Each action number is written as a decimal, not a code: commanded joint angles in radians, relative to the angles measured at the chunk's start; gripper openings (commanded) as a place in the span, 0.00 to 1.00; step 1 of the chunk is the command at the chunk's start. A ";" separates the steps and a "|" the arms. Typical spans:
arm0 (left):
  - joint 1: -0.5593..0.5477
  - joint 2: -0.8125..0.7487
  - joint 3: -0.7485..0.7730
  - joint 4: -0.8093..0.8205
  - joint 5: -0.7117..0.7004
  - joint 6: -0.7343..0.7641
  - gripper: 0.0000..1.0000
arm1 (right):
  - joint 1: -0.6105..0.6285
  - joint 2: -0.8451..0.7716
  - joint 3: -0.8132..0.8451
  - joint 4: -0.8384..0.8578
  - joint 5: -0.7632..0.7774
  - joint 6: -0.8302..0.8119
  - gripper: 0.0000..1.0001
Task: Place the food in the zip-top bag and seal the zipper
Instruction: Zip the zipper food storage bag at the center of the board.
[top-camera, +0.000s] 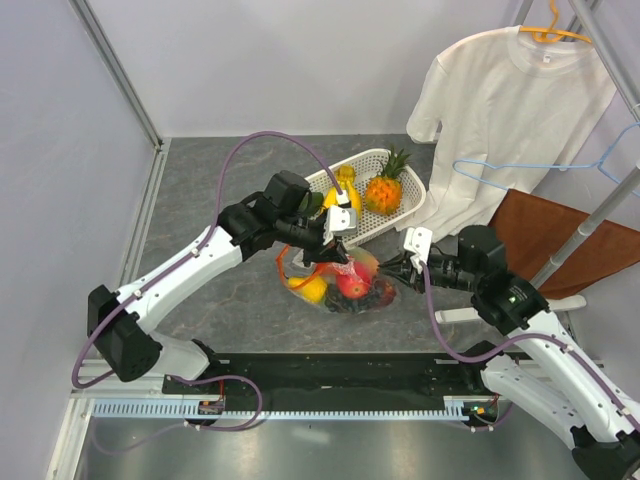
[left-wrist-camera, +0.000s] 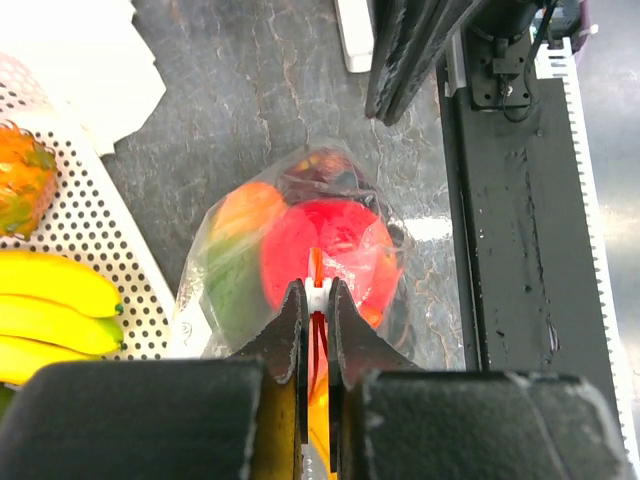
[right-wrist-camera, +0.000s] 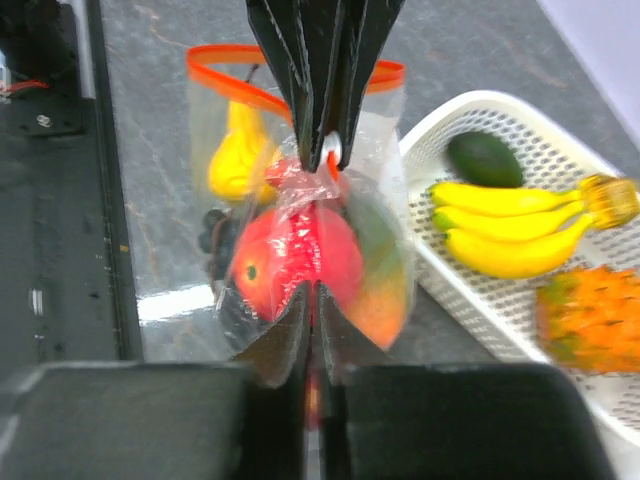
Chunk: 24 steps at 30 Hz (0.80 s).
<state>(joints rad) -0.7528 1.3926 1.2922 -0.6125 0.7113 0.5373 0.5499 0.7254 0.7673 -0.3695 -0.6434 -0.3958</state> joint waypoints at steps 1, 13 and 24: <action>0.004 -0.034 0.028 0.020 0.062 0.021 0.02 | -0.001 0.049 0.061 -0.008 -0.068 0.029 0.39; -0.006 0.037 0.144 0.065 0.109 -0.083 0.02 | -0.001 0.132 0.076 0.124 -0.095 0.161 0.72; -0.023 0.046 0.156 0.071 0.111 -0.091 0.02 | 0.002 0.210 0.073 0.231 -0.055 0.192 0.50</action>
<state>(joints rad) -0.7734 1.4380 1.3960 -0.5919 0.7891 0.4717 0.5499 0.9226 0.8192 -0.2127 -0.6991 -0.2100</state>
